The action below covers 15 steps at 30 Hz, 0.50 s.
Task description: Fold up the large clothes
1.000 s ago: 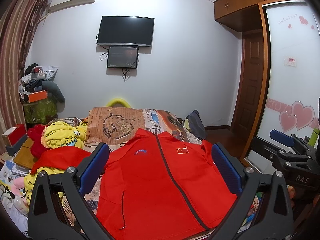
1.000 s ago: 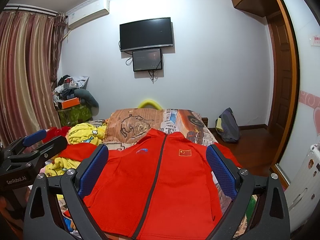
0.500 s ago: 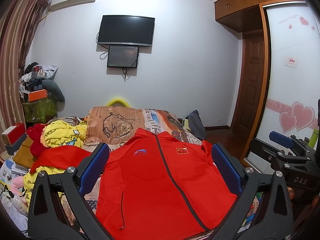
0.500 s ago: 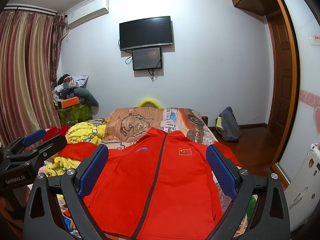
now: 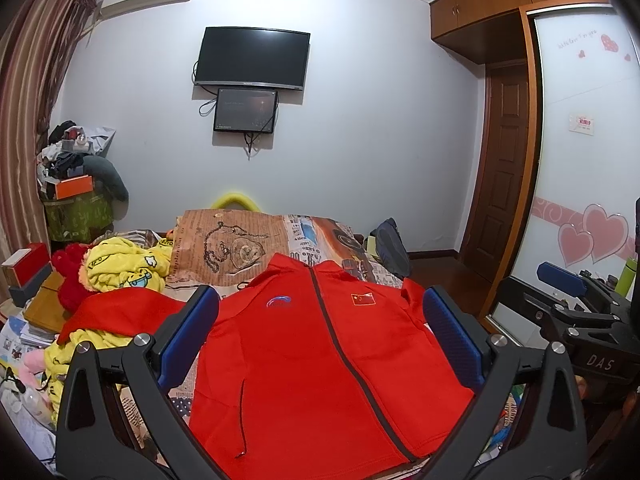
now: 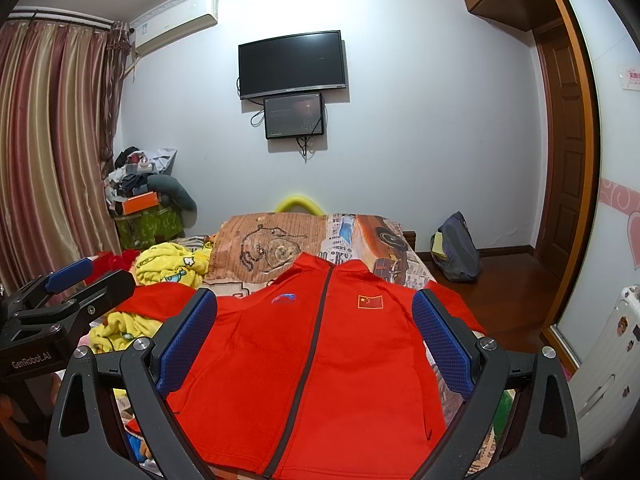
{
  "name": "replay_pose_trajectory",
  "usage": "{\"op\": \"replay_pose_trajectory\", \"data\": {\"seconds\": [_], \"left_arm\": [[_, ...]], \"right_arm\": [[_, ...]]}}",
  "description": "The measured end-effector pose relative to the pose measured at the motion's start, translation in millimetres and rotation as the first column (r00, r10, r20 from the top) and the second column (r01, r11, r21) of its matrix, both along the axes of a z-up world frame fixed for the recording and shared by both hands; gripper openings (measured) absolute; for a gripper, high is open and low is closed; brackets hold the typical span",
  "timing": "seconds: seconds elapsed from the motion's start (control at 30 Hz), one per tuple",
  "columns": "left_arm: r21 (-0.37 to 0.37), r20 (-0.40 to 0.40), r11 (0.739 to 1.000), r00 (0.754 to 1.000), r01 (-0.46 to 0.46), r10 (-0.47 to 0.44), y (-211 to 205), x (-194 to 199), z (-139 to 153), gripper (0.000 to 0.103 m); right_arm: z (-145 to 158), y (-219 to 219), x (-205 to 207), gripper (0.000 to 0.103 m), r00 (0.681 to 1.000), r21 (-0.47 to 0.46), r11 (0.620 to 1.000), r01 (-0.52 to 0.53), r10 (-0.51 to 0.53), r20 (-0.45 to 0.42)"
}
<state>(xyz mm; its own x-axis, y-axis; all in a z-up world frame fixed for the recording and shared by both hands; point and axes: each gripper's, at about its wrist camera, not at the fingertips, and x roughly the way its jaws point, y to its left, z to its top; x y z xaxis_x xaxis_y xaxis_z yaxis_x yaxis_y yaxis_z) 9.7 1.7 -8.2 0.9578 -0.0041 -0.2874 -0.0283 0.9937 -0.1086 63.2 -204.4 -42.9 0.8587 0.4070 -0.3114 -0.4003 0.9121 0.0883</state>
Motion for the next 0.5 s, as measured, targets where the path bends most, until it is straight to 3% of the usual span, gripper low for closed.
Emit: {"op": "replay_pose_trajectory", "data": {"seconds": [0.5], "left_arm": [[-0.006, -0.006, 1.0, 1.0, -0.008, 0.008, 2.7, 2.6, -3.6, 0.103]], "right_arm": [[-6.0, 3.7, 4.6, 0.097, 1.0, -0.009, 1.0, -0.002, 0.002, -0.011]]}}
